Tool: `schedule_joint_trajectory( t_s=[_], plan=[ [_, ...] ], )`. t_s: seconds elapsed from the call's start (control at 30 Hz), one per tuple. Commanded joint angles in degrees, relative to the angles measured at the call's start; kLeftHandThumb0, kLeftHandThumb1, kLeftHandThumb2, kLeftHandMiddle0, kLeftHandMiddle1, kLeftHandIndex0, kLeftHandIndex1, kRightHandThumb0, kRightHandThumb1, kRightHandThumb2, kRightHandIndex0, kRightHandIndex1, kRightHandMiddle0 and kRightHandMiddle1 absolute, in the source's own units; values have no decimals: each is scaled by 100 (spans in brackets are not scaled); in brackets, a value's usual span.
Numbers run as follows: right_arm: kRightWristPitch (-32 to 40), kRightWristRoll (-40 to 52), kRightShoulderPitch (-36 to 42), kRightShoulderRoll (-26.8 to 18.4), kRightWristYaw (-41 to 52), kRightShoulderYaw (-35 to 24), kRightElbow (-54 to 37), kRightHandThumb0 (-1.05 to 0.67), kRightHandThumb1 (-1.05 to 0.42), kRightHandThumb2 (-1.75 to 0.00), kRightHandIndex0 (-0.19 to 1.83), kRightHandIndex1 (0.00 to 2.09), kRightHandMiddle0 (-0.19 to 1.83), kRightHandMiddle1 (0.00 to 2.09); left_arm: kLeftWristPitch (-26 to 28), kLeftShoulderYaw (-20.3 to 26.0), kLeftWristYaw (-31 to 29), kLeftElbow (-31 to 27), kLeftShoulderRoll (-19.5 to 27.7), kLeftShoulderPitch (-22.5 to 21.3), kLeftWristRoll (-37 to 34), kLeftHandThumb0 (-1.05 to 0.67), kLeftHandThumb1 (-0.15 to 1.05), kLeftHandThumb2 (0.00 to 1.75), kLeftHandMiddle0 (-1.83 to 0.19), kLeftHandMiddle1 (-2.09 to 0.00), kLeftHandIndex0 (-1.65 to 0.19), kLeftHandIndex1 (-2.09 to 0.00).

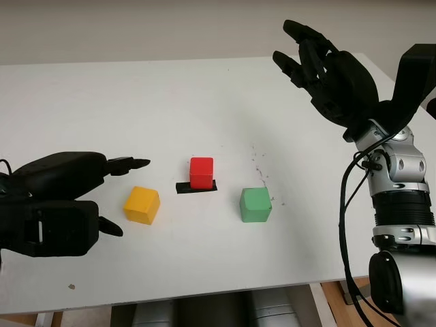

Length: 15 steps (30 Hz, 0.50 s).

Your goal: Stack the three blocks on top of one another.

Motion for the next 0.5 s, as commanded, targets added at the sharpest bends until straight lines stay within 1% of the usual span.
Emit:
schedule_joint_trajectory(
  t_s=[0.0, 0.1, 0.23, 0.37, 0.47],
  plan=[
    [-15, 56, -114, 35, -12, -57, -108, -71, -105, -49, 17, 13, -19, 66, -116, -130, 100, 66, -72, -101, 128, -47, 79, 5, -27, -7, -23, -11],
    [-28, 81, -88, 46, 7, -82, -102, -70, -105, -49, 17, 14, -19, 66, -311, -207, 301, 179, -176, -112, 319, -47, 78, 5, -32, -8, -28, -12],
    [-39, 68, -54, 67, -41, -89, -131, -69, -105, -50, 17, 14, -19, 67, -645, -224, 730, 348, -327, -20, 632, -48, 78, 5, -42, -12, -36, -16],
    [-46, 75, -46, 66, -32, -96, -117, -70, -105, -49, 17, 15, -19, 68, -874, -199, 954, 526, -473, 52, 652, -48, 80, 6, -46, -13, -39, -18],
    [-21, 83, -37, 73, -57, -106, -138, -69, -105, -49, 17, 15, -19, 68, -975, -199, 1008, 632, -532, 67, 651, -51, 82, 6, -47, -13, -40, -18]
  ],
)
